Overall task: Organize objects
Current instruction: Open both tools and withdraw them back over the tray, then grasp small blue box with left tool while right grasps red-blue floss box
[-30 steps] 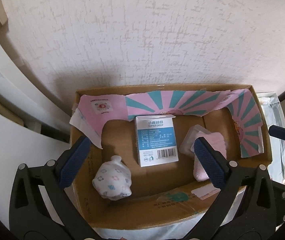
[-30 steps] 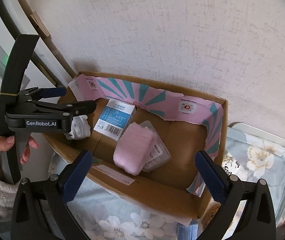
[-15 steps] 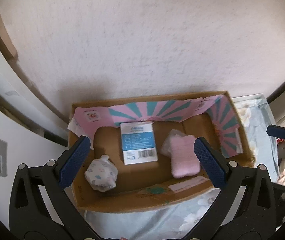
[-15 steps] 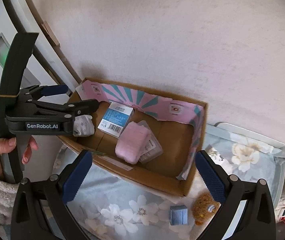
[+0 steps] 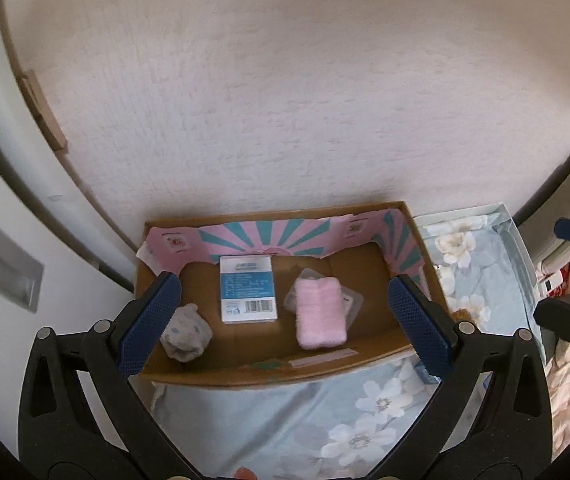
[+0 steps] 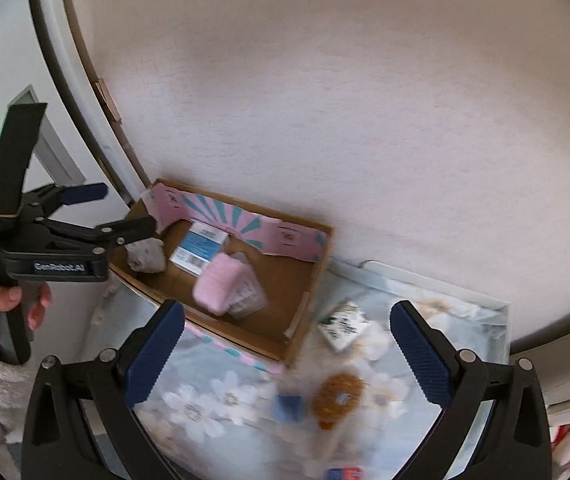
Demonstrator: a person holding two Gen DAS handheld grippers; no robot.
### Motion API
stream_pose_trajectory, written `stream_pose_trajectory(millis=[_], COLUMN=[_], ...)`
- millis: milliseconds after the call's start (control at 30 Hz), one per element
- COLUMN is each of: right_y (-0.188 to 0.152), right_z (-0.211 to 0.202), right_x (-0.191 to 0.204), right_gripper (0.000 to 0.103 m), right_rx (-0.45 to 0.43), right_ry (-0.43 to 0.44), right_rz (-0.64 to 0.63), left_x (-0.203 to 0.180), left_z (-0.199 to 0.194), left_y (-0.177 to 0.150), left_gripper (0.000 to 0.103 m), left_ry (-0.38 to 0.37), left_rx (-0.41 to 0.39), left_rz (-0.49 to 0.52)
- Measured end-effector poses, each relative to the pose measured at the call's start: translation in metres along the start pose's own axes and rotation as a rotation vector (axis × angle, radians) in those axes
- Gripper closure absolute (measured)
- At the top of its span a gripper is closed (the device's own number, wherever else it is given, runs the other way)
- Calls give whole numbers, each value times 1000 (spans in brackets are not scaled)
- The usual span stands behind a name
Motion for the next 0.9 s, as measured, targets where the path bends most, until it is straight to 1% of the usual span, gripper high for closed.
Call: stream_pose_trajectory(millis=[67, 233, 333, 433, 533, 700, 900], right_y=[-5, -20, -29, -40, -51, -72, -113], right_z=[-8, -24, -34, -40, -45, -41, -26], right_x=[-6, -22, -34, -44, -57, -73, -88], right_gripper=[0, 0, 0, 0, 0, 0, 0], right_rx=[-14, -34, -52, -59, -67, -56, -15], right_ry=[-6, 26, 41, 38, 63, 103, 159], right_rz=[-12, -27, -41, -74, -91, -119, -163], left_x=[-9, -29, -41, -51, -63, -87, -122], left_z=[-5, -17, -23, -28, -33, -32, -18], left_y=[-3, -16, -26, -38, -51, -72, -106], left_gripper=[0, 0, 0, 0, 0, 0, 0], left_ry=[2, -4, 5, 14, 17, 23, 23], left_rx=[-12, -30, -34, -33, -42, -39, -7], left_rz=[-6, -37, -53, -66, -83, -102, -110])
Point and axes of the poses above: each gripper's, at about its wrist camera, not at the fingertips, and z roughly the way its jaws point, x to its left, y to its top, the point moved 6 cm from there along z, roughly the way its jaws point, and after that the axes turned 1 degree about -x, right-handed, at the moved point
